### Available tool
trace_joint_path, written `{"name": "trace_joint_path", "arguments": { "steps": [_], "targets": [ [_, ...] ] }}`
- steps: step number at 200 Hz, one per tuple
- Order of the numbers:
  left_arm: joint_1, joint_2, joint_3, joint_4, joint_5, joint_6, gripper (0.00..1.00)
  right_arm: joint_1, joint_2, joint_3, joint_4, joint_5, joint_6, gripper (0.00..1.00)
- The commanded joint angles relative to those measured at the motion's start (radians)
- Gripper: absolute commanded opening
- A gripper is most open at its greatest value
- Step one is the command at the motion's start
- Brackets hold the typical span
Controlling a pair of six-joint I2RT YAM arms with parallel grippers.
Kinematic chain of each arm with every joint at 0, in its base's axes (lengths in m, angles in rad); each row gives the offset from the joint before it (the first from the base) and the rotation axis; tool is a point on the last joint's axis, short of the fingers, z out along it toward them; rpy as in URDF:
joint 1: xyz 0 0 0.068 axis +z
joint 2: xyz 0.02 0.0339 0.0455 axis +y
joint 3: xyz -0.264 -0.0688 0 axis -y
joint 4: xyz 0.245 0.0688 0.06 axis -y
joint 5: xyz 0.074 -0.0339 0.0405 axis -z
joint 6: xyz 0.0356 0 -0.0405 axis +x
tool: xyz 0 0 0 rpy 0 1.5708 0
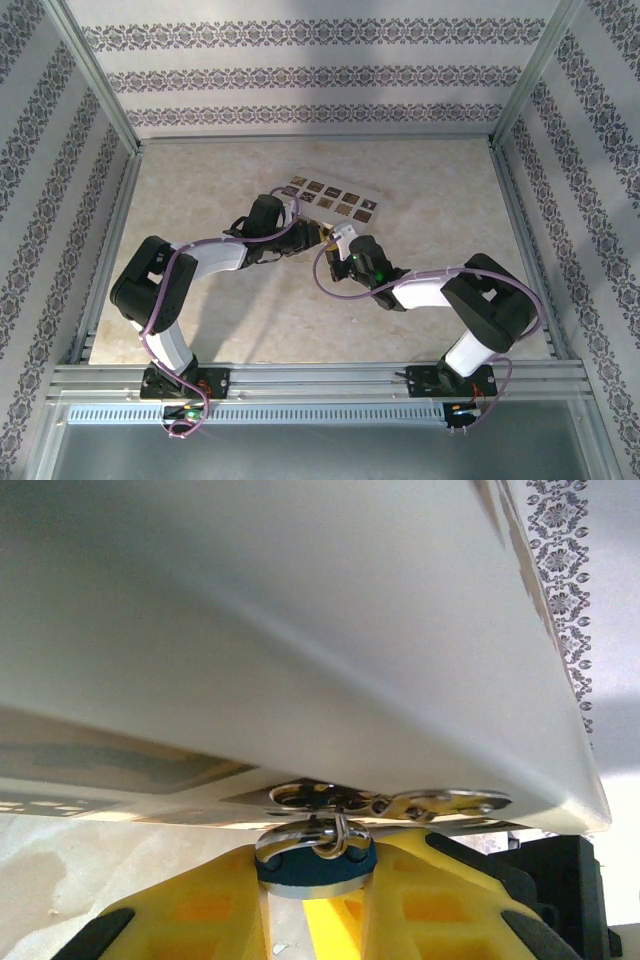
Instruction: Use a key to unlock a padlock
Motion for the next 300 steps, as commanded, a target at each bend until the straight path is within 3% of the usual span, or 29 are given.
{"name": "trace_joint_path", "arguments": {
  "steps": [1,59,189,300],
  "targets": [
    [-0.017,-0.037,0.007,0.029,0.084,-0.027,0.23,-0.014,0.024,0.026,0.146,-0.026,-0.024,0.00],
    [-0.017,-0.037,0.009,0.033,0.089,-0.032,0.23,-0.025,0.091,0.043,0.246,-0.048,-0.054,0.00],
    [-0.020,-0.017,0.008,0.045,0.087,-0.038,0.23,-0.040,0.115,0.155,0.289,-0.166,-0.028,0.00],
    [-0.020,0.099,-0.015,0.168,0.082,-0.088,0.24,-0.041,0.200,0.060,0.302,-0.096,0.005,0.00]
  ]
}}
